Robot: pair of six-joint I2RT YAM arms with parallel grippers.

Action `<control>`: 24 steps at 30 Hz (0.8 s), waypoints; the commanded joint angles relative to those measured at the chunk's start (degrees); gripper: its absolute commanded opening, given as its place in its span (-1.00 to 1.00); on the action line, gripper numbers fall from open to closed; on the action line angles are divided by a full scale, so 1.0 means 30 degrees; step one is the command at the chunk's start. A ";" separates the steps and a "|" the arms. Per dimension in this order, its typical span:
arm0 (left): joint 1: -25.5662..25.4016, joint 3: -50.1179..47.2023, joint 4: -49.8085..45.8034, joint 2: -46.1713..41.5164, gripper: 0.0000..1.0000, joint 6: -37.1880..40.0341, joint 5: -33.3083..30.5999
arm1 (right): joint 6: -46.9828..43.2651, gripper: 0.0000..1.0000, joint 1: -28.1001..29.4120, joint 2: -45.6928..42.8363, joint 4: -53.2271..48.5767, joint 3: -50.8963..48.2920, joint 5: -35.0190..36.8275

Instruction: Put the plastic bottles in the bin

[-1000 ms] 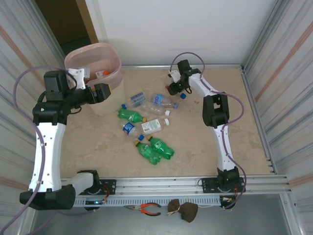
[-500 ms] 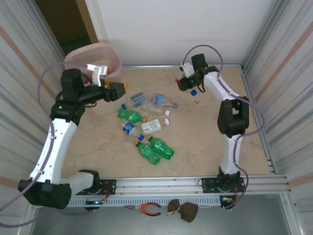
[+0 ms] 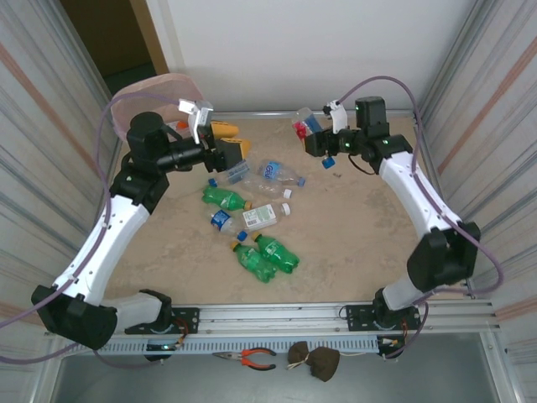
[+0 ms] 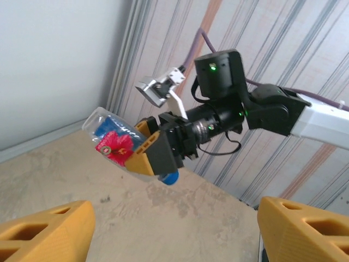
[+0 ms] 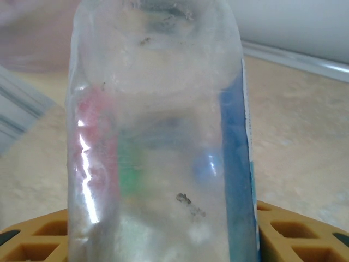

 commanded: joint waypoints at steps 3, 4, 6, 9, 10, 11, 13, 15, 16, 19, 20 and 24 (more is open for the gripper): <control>-0.1030 -0.0325 0.2769 -0.0529 0.58 -0.0823 0.0108 | 0.2605 0.13 0.0986 -0.3062 0.3940 -0.1665 -0.2702; -0.1290 -0.0294 0.2924 -0.0520 0.58 -0.0888 0.0165 | 0.2600 0.13 0.1288 -0.3580 0.4175 -0.1781 -0.2817; -0.1837 -0.0263 0.3291 -0.0497 0.59 -0.0905 0.0180 | 0.2723 0.13 0.1810 -0.4439 0.4584 -0.2013 -0.2710; -0.2629 -0.0091 0.3881 -0.0381 0.64 -0.0960 0.0212 | 0.3092 0.13 0.2626 -0.5658 0.5746 -0.2569 -0.2680; -0.2833 0.0039 0.4084 -0.0287 0.65 -0.1064 0.0209 | 0.3241 0.13 0.2863 -0.6072 0.6185 -0.2751 -0.2594; -0.3094 0.0185 0.4292 -0.0194 0.66 -0.1105 0.0238 | 0.3364 0.13 0.3115 -0.6458 0.6607 -0.2956 -0.2494; -0.3457 0.0421 0.4696 -0.0071 0.66 -0.1123 0.0183 | 0.3521 0.13 0.3586 -0.7111 0.7335 -0.3282 -0.2434; -0.3640 0.0499 0.5246 -0.0078 0.67 -0.1338 -0.0063 | 0.3502 0.13 0.3930 -0.7638 0.7706 -0.3425 -0.2412; -0.3708 0.0406 0.5753 -0.0107 0.68 -0.1512 -0.0161 | 0.3501 0.13 0.4132 -0.7951 0.7945 -0.3448 -0.2404; -0.3926 0.0148 0.7435 -0.0149 0.74 -0.1829 0.0098 | 0.3314 0.14 0.4645 -0.8737 0.8590 -0.3607 -0.2434; -0.4045 0.0182 0.7809 -0.0105 0.76 -0.1743 0.0346 | 0.3224 0.14 0.4809 -0.9009 0.8897 -0.3714 -0.2412; -0.4614 0.0848 0.8260 0.0133 0.80 -0.0979 0.1315 | 0.3044 0.16 0.5438 -0.9631 0.9904 -0.4025 -0.2733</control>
